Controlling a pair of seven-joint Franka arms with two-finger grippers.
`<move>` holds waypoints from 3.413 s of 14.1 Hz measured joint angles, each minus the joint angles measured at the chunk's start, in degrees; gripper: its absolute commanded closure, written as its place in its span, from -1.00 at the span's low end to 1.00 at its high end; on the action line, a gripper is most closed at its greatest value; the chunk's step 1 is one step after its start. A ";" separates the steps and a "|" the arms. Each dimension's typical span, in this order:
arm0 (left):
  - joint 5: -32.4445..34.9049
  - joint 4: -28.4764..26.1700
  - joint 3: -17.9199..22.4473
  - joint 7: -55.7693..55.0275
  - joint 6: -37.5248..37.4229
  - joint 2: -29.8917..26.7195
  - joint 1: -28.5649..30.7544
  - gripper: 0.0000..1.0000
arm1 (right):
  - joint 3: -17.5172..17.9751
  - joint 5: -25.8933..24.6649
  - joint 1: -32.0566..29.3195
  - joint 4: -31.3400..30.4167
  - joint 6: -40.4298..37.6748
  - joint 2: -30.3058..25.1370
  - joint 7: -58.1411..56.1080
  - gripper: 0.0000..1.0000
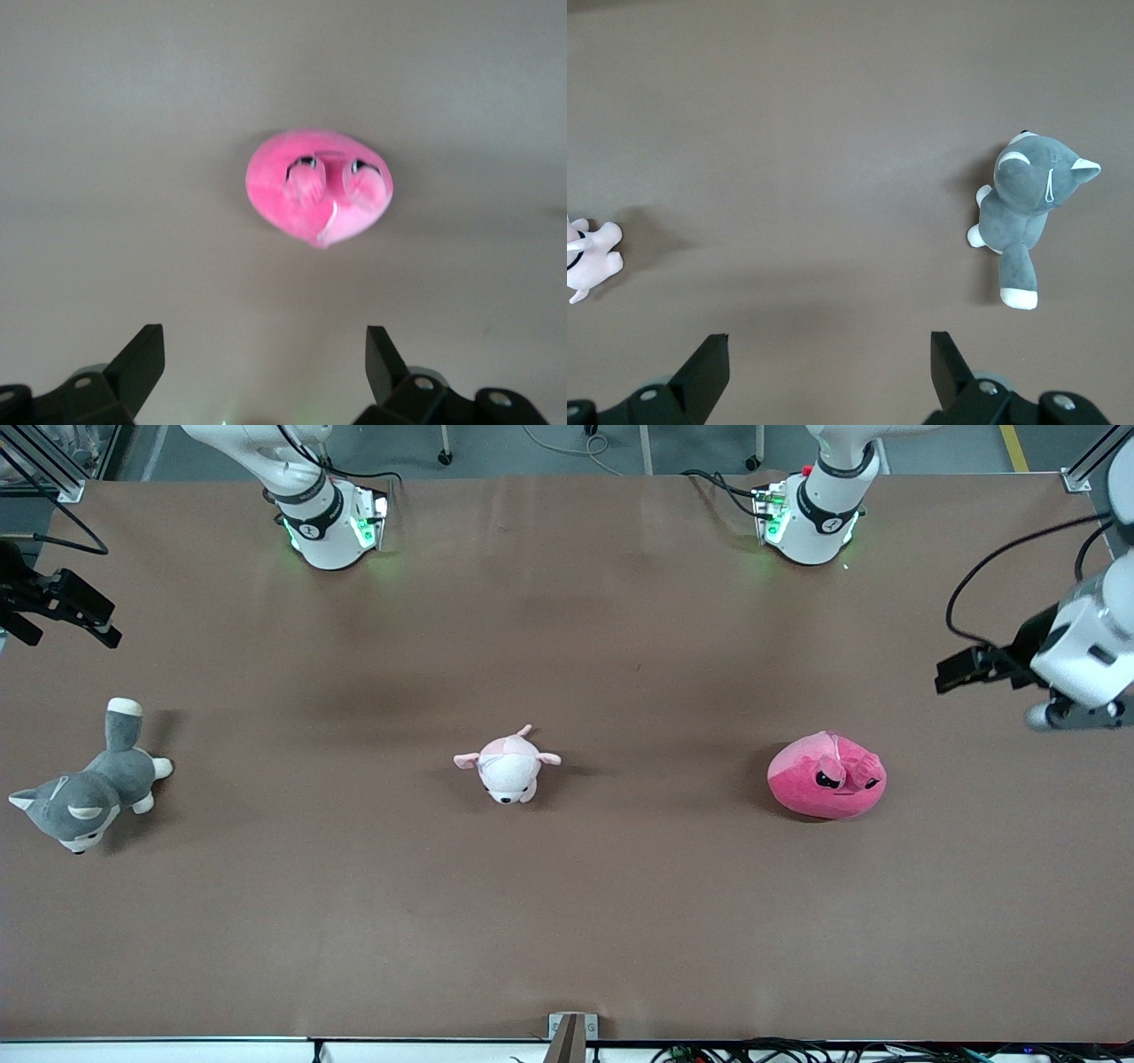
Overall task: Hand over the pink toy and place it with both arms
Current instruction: 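Move the left gripper down toward the hot-pink plush toy, then close the left gripper on the hot-pink plush's ears, then lift the hot-pink plush and carry it toward the right gripper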
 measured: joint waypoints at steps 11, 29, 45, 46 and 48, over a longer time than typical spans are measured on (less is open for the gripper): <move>-0.05 -23.96 -0.15 -0.33 34.71 1.33 1.50 -0.76 | -0.15 0.00 -0.08 1.03 0.54 1.58 0.00 -1.00; -4.18 -25.76 -0.84 -0.66 40.54 4.85 1.31 0.98 | 0.06 0.04 -0.07 4.52 0.52 5.41 0.00 -1.00; -11.33 3.54 -25.17 -27.20 15.71 -0.21 -0.01 0.98 | -0.23 0.04 -0.19 4.79 0.50 5.79 0.00 -1.00; -12.09 4.66 -26.50 -30.45 15.65 0.10 -0.60 0.98 | -0.22 0.04 -0.20 4.83 0.61 5.88 0.02 -1.00; -12.55 6.94 -27.81 -38.00 15.74 1.25 -3.44 0.98 | -0.18 0.04 -0.19 5.10 0.64 6.18 0.02 -1.00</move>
